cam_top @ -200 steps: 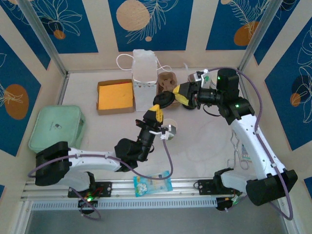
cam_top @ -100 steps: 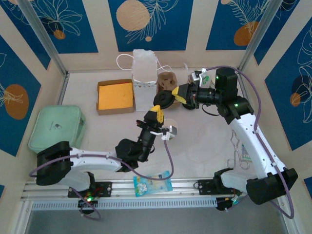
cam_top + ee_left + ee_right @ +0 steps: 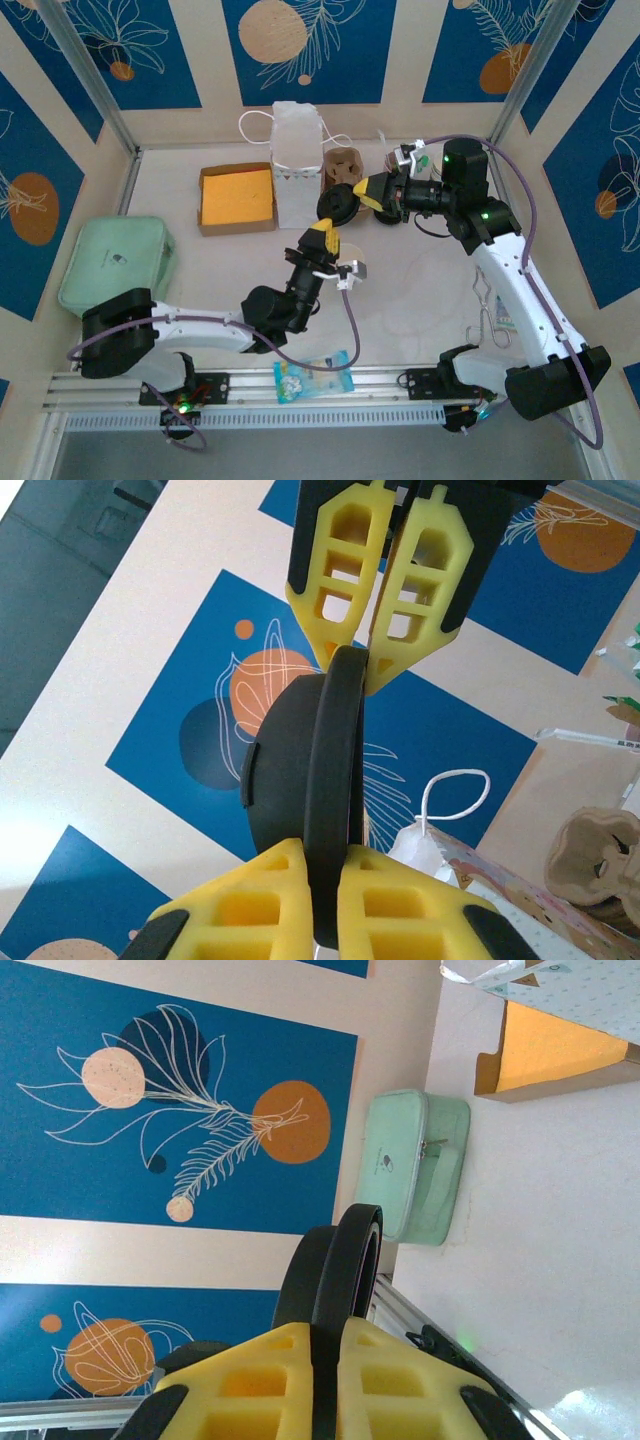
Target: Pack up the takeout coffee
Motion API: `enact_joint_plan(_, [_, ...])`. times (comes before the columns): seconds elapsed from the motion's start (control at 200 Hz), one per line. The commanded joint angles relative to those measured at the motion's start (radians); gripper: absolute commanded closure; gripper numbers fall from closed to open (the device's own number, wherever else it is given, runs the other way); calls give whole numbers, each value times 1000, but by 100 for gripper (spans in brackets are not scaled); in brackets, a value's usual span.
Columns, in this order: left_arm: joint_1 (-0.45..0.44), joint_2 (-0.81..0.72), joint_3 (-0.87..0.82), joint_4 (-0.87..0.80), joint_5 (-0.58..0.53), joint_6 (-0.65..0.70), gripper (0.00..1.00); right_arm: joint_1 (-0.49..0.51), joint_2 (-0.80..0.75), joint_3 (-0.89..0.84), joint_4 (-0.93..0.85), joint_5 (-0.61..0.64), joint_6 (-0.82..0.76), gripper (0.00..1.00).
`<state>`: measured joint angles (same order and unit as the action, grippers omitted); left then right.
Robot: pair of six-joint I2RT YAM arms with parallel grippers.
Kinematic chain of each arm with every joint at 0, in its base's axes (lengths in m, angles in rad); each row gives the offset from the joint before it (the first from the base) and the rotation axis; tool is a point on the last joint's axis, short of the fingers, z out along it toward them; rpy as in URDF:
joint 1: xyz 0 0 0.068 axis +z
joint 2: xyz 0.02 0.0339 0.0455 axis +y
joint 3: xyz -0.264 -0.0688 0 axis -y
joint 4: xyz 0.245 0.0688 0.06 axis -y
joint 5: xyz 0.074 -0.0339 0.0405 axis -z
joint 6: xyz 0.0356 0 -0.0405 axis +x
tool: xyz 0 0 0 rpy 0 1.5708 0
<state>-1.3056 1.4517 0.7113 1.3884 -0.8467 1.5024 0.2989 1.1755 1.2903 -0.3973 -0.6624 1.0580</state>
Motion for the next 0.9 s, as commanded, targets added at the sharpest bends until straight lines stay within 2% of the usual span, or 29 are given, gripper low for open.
enact_joint_plan(0.0, [-11, 11, 16, 20, 32, 16, 92, 16, -19, 26, -23, -61, -36, 88])
enact_joint_plan(0.195, [-11, 25, 17, 20, 40, 35, 100, 28, -17, 37, -51, -62, -60, 85])
enact_joint_plan(0.615, [-11, 42, 22, 20, 44, 54, 100, 37, -22, 55, -93, -77, -93, 79])
enact_joint_plan(0.896, [-9, 47, 13, 20, 47, 61, 100, 38, -28, 60, -121, -96, -108, 80])
